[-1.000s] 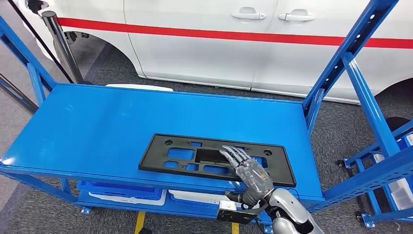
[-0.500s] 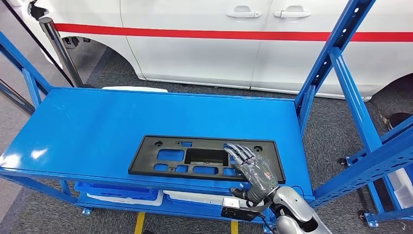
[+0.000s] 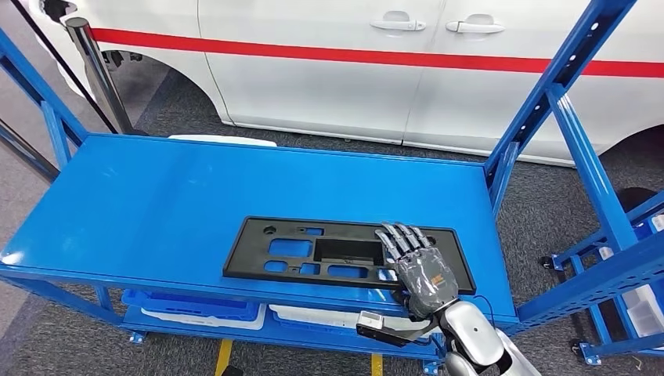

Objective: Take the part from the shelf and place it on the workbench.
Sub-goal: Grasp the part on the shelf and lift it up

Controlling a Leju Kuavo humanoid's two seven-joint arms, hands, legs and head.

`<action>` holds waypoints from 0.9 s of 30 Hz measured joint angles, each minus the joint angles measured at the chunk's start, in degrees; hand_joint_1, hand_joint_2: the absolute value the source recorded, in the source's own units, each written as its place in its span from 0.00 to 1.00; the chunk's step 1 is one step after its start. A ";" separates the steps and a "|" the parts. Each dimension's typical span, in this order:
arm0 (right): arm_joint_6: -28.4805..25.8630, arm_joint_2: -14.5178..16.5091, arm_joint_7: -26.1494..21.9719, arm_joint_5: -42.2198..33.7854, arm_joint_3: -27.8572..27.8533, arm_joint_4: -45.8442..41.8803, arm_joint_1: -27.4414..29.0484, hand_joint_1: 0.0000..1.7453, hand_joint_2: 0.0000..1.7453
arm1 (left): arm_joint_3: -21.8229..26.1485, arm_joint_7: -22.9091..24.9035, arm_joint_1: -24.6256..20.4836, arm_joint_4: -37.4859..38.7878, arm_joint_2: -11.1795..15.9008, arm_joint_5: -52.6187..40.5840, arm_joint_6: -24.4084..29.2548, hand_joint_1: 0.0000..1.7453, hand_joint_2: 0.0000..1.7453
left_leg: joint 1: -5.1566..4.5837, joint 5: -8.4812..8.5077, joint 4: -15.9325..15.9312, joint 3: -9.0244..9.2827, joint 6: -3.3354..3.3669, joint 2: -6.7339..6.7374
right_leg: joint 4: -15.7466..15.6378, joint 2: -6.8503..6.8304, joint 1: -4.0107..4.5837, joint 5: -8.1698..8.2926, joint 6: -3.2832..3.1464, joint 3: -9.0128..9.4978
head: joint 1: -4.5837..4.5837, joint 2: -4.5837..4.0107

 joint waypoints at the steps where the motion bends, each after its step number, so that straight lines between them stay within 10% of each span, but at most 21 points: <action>1: -0.57 0.00 1.01 1.78 0.01 0.34 -0.05 0.00 1.00 | 0.00 0.03 -0.01 0.00 -0.03 -0.01 -0.01 0.00 0.00 | 0.02 -0.15 0.16 0.06 -0.14 -0.03 | -3.88 -0.01 -0.11 2.09 -0.05 1.81 | 0.00 0.00; 4: -2.53 0.02 3.81 6.69 -0.03 1.37 -0.27 0.00 1.00 | -0.01 0.19 -0.12 0.00 -0.10 -0.05 -0.01 0.00 0.00 | -0.25 -0.59 0.70 -0.10 -0.87 -0.12 | -11.91 0.07 0.15 4.57 -0.75 5.51 | -0.02 0.00; 8: -4.84 0.14 6.79 11.79 -0.51 2.66 -0.28 0.00 1.00 | -0.04 0.54 -0.27 0.00 -0.10 -0.40 0.01 0.00 0.00 | -0.25 -1.32 1.18 -0.17 -2.13 -0.10 | -12.55 0.14 0.17 4.60 -2.32 5.86 | -0.04 0.00; 12: -6.24 0.83 8.66 15.46 -1.91 4.30 0.02 0.00 1.00 | -0.11 0.83 -0.29 0.00 -0.10 -0.55 0.05 0.00 0.00 | -0.07 -7.79 13.42 -5.69 -2.71 -0.05 | -12.80 -0.10 0.33 4.77 -3.26 5.94 | -0.11 0.00; 14: -6.64 1.23 9.19 16.54 -2.64 5.18 0.20 0.00 1.00 | -0.14 0.90 -0.22 0.00 -0.09 -0.58 0.12 0.00 0.00 | -0.06 -7.95 16.49 -7.12 -2.62 -0.05 | -12.78 -0.11 0.53 4.77 -3.32 5.95 | -0.10 0.00; 19: -6.79 1.83 9.56 17.23 -4.00 6.39 0.26 0.01 1.00 | -0.21 0.90 -0.42 0.00 -0.04 -0.62 0.20 0.00 0.00 | -0.35 -1.05 1.19 0.36 -1.52 -0.07 | -12.72 -0.04 0.84 4.76 -2.89 6.35 | -0.08 0.00; 23: -7.59 1.93 9.19 16.91 -5.16 7.07 0.39 0.88 1.00 | -0.26 0.93 -0.41 0.00 -0.02 -0.64 0.22 0.00 0.00 | -0.35 -0.50 -0.09 0.72 -0.51 0.03 | -12.67 0.03 0.75 4.74 -1.63 6.26 | -0.08 0.00; 27: -8.94 1.96 5.98 13.82 -6.31 7.85 1.09 1.00 1.00 | -0.34 0.94 -0.42 0.00 -0.03 -0.93 0.40 0.00 0.00 | -0.16 0.21 -0.60 0.43 0.36 0.18 | -1.87 0.02 0.42 -1.64 -0.54 1.37 | 0.02 0.00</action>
